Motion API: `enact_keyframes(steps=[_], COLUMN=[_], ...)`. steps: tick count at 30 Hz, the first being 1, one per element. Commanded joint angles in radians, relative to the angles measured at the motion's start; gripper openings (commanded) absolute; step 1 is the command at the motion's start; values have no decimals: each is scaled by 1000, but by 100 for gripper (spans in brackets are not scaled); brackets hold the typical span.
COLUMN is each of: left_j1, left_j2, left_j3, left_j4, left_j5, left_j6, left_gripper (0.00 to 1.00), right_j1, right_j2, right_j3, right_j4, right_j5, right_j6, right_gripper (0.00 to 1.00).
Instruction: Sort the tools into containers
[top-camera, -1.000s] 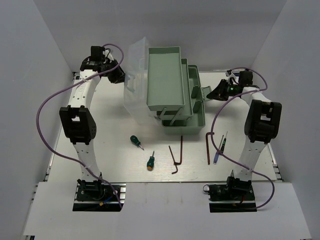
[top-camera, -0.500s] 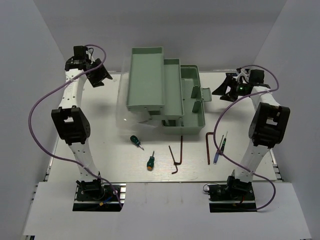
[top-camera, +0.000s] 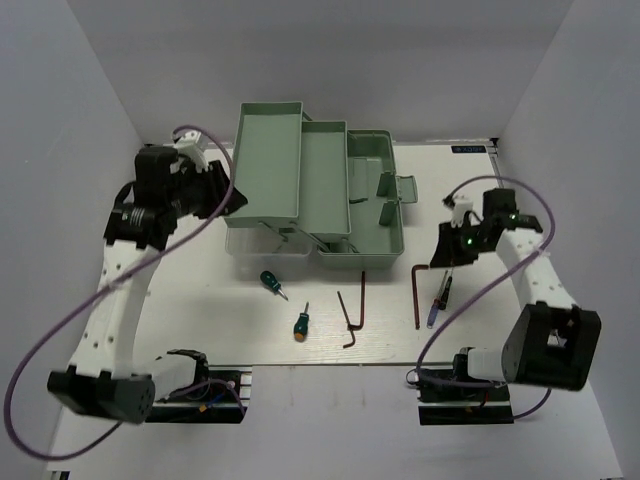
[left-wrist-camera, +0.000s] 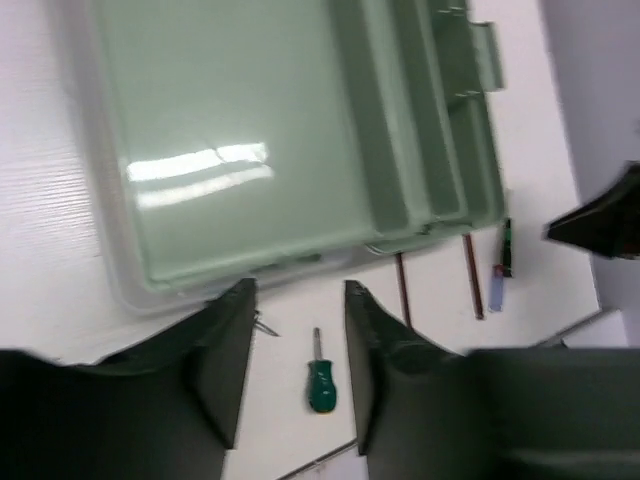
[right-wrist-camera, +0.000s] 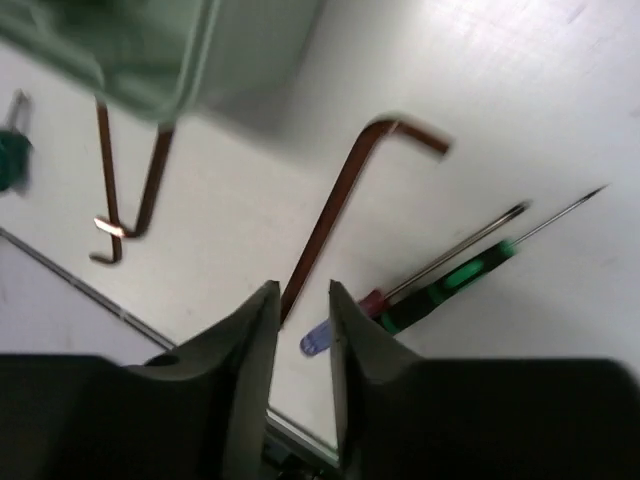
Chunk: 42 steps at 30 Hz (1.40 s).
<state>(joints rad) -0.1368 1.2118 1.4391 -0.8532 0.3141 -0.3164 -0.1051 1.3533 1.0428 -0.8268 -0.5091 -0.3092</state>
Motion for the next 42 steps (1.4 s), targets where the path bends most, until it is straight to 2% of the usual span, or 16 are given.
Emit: enact_keyframes(steps=[1,4,7,14,16,20,23,25,26,27,29,30,32,33,38,42], left_j1=[-38,-90,-141,-273,-328,-435,-547,-636,-665,-693,-759,-780,-828,-839,-885,-906], left_j2=[-83,-135,-162,-195,-204,-149,-77,-34,-12,24,61,81,146,169,297,438], left_j3=[-94,-161,-225,-391,-416,-416,-382,-368,-358,-358,-367,-376,-387,-387,-396,-301], left_j4=[45,33,23,86,106,143,163,172,184,197,233,243,259,273,344,275], left_j5=[130,184,194,142,111,40,-47,-137,-171,-229,-300,-320,-348,-348,-375,-438], left_j6=[46,56,66,33,20,-6,-27,-67,-79,-93,-150,-167,-205,-219,-288,-334], left_gripper=[55,63,67,70,70,73,73,73,74,74,74,74,75,90,94,95], right_j1=[67,140,192,290,304,360,386,395,397,397,398,395,392,387,367,352], right_j2=[-59,-91,-94,-45,-30,16,36,62,66,72,87,90,87,66,-84,-201], right_j3=[-142,-233,-300,-371,-391,-414,-438,-419,-415,-409,-402,-400,-389,-391,-322,-220], right_j4=[15,95,211,356,405,462,486,465,468,460,448,434,399,387,295,192], right_j5=[107,176,218,276,371,536,563,572,570,566,573,569,555,555,395,279], right_j6=[27,88,140,231,248,338,372,390,398,412,427,435,450,447,411,361], right_gripper=[37,58,67,68,68,63,56,47,40,29,13,0,0,0,0,0])
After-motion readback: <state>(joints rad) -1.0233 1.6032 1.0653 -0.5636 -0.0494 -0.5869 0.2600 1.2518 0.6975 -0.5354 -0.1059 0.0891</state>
